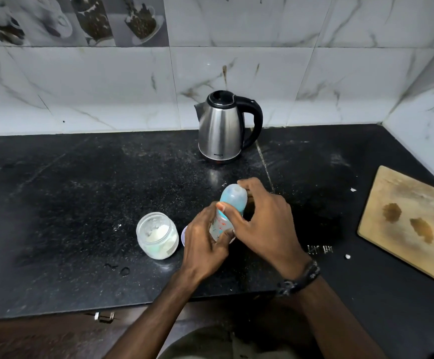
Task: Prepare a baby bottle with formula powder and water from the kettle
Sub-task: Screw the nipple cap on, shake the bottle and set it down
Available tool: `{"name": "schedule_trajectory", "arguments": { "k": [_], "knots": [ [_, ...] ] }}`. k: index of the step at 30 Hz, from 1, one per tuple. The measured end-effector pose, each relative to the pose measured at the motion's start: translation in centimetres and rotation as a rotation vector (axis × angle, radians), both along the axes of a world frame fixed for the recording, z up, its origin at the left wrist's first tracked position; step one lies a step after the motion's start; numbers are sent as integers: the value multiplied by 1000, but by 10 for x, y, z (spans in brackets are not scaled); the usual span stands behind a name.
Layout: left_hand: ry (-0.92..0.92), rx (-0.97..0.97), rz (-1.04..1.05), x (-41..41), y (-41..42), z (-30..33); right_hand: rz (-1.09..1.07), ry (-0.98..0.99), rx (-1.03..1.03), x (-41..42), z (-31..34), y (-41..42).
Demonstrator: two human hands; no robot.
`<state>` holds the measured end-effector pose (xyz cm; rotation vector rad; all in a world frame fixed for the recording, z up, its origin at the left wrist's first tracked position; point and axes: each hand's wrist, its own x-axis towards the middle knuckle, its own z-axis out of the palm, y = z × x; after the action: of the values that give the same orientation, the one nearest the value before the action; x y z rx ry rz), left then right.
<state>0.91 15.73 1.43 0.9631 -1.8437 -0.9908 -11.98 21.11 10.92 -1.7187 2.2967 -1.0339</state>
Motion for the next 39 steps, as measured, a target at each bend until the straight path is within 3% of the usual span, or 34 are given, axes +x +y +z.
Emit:
{"name": "schedule_trajectory", "arguments": {
  "k": [2, 4, 8, 14, 18, 22, 27, 31, 39],
  "knots": [
    [7, 50, -26, 4, 0, 3, 192, -295, 57, -12, 2, -1],
    [6, 70, -82, 7, -1, 7, 323, -420, 98, -21, 4, -3],
    [94, 122, -158, 6, 4, 10, 340, -416, 48, -19, -1, -5],
    [90, 67, 57, -5, 16, 4, 28, -196, -106, 7, -15, -4],
    [81, 100, 57, -5, 15, -2, -1, -104, -105, 11, -25, -7],
    [65, 118, 25, -1, 9, -7, 88, -237, -97, 1, -34, -7],
    [156, 171, -58, 0, 6, 7, 244, -647, 56, -15, -34, -3],
    [154, 109, -57, 0, 4, 8, 287, -637, 180, -17, -46, -2],
    [106, -6, -51, -3, -3, 0, 210, -792, 16, -19, -58, -2]
  ]
}}
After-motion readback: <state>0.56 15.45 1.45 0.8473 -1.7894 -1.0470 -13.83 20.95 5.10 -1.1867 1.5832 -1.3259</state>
